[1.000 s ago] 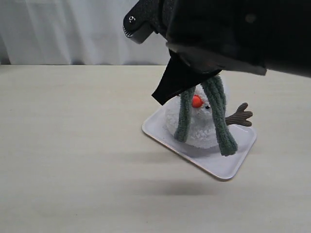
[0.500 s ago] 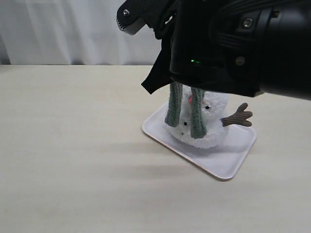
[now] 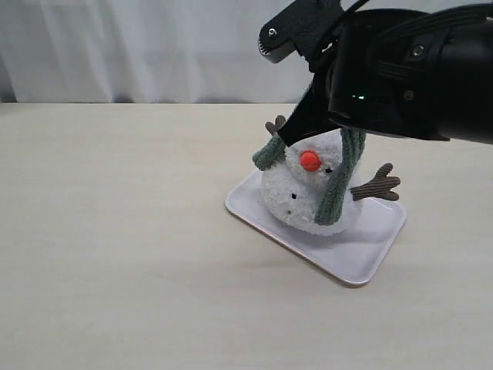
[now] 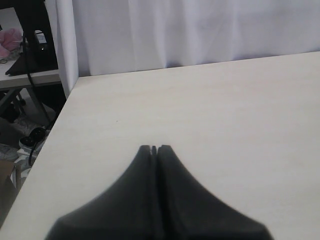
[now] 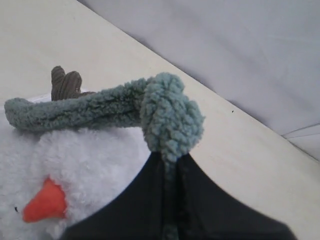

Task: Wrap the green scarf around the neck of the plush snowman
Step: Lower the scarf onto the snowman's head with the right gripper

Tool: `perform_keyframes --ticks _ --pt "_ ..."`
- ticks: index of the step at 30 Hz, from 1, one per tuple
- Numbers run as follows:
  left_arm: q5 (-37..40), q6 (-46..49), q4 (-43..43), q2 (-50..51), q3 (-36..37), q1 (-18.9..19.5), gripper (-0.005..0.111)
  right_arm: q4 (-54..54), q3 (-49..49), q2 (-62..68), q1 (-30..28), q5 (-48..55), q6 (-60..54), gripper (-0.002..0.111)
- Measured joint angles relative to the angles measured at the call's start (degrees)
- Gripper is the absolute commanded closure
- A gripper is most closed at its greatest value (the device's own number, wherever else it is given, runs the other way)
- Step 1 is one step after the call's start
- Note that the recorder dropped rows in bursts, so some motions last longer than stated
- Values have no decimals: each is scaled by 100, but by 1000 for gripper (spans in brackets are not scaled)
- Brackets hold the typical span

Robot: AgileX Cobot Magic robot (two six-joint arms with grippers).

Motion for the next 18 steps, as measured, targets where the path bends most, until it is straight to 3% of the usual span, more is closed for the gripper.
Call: perform_keyframes --ticks 18 --pt "0 0 0 0 0 0 107 400 448 12 -692 -695 155 104"
